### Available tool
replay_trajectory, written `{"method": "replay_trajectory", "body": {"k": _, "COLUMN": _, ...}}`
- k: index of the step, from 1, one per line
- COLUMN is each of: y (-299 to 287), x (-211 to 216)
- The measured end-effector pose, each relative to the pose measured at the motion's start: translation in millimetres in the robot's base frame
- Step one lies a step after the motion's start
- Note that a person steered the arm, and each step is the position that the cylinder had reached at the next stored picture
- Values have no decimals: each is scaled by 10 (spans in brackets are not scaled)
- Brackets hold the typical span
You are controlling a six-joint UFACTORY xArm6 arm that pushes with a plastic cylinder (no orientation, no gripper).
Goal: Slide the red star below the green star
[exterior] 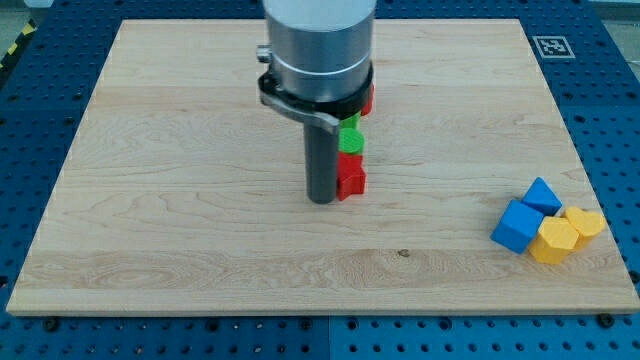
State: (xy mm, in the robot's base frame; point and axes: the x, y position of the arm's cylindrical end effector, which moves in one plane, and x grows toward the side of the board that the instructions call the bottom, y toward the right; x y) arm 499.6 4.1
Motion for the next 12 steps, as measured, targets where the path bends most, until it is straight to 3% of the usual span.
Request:
{"method": "replay_trajectory", "body": {"k": 4, "y": 48, "x": -365}}
{"method": "replay_trajectory", "body": {"k": 5, "y": -9, "x": 1}}
{"method": "replay_trajectory", "body": {"k": 7, "y": 793, "x": 18}}
{"method": "replay_trajectory", "body": {"k": 8, "y": 815, "x": 18}}
{"method": "replay_trajectory", "body": {"k": 10, "y": 276, "x": -110}}
{"method": "replay_trajectory", "body": {"k": 12, "y": 132, "x": -539}}
